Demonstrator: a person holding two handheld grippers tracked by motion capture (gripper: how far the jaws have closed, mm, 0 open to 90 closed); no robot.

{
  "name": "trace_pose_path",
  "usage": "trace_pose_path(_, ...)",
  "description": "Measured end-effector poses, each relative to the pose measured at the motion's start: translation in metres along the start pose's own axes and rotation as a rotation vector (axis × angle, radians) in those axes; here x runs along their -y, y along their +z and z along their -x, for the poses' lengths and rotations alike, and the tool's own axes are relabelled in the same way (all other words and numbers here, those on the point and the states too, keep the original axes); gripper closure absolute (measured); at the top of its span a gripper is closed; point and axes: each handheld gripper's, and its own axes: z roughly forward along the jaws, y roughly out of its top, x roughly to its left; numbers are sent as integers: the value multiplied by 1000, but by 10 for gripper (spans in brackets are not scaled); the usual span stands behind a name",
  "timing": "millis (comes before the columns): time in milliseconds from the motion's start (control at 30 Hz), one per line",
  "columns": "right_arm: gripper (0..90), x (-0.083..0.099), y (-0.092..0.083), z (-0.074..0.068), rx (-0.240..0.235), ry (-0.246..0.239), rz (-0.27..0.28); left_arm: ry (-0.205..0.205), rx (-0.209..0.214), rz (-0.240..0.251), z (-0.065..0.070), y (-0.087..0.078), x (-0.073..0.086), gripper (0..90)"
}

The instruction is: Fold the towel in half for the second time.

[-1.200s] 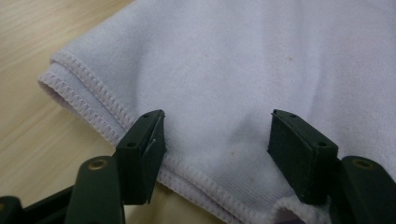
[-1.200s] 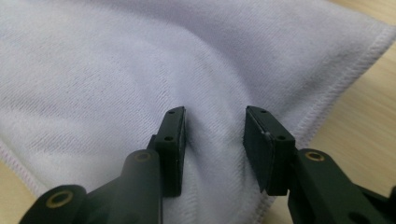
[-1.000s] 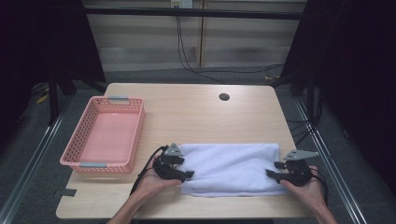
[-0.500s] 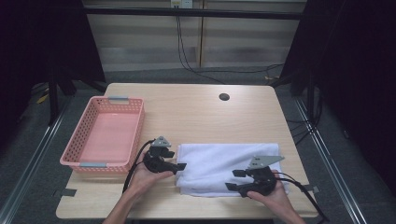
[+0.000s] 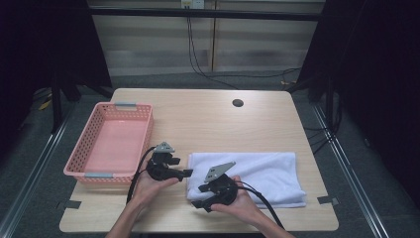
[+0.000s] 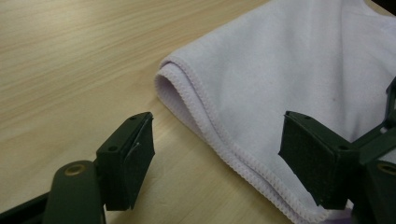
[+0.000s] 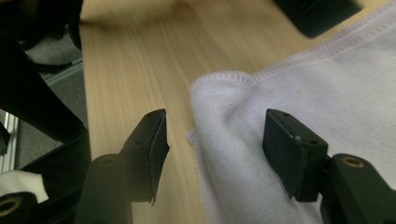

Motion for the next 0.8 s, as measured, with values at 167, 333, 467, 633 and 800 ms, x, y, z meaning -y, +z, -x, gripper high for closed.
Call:
trace_pose_path(167, 425, 8, 6, -4, 38, -41, 3, -18, 1, 18, -3, -2, 0, 237)
trace_pose_path(333, 430, 14, 10, -15, 111, -151, 3, -15, -5, 16, -1, -1, -2, 242)
trace_pose_path(467, 444, 18, 12, -23, 173, -222, 14, -22, -1, 13, -2, 0, -2, 243)
trace_pose_path(633, 632, 21, 11, -21, 224, -216, 43, -36, -14, 38, -5, 1, -4, 242)
trace_pose_path(800, 686, 19, 11, -22, 258, -205, 31, -42, -29, 52, -13, 7, -14, 232)
